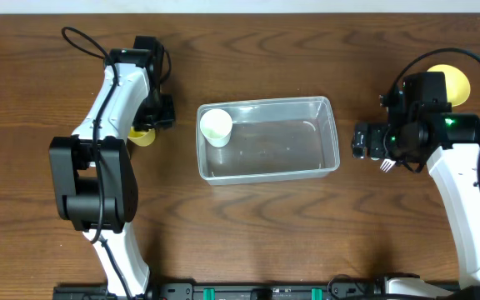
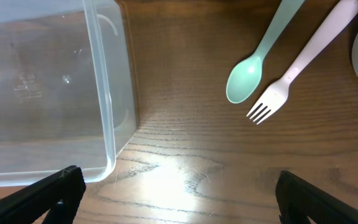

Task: Pack container
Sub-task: 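Grasp the yellow cup rim with the left gripper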

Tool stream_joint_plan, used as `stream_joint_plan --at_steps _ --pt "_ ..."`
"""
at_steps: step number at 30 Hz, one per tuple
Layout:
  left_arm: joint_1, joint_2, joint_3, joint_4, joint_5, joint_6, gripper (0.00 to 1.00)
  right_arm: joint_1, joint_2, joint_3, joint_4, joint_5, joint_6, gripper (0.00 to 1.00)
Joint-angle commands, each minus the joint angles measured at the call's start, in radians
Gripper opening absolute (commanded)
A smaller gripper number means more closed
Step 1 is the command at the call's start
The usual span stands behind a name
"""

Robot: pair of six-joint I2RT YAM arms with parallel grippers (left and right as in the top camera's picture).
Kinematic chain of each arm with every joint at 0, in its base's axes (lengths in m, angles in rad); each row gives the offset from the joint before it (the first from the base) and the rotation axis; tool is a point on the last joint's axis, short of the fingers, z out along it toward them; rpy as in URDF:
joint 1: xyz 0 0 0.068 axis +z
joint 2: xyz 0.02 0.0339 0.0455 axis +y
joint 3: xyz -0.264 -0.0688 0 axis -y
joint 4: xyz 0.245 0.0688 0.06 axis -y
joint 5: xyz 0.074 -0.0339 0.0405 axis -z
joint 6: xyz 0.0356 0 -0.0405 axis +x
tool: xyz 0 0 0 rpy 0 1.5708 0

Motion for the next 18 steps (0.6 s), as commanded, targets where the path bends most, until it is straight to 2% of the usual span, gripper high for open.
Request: stream_joint_plan --at_steps 1,3,5,6,10,18 --pt "0.003 -0.007 0.003 -0.003 0.001 -0.002 0.25 -0.008 0.004 0.018 -0.005 0.006 0.015 0.99" --pt "0.003 -0.007 0.003 -0.003 0.001 -0.002 0.2 -0.008 0.004 0.018 -0.008 0.006 0.015 0.99" --pt "0.003 -0.007 0.003 -0.003 0.001 -0.002 0.19 -0.008 0.004 0.018 -0.011 0.006 0.015 0.99" --pt "0.003 -0.007 0.003 -0.003 0.001 -0.002 0.14 -0.008 0.004 0.018 -0.011 0.006 0.015 0.99" --pt "0.003 -0.007 0.003 -0.007 0.001 -0.002 0.06 -0.008 0.004 0.018 -0.011 0.006 0.015 0.99" --pt "-0.02 -0.023 0.062 -0.072 0.002 0.002 0.06 -0.008 0.004 0.018 -0.01 0.006 0.015 0.99"
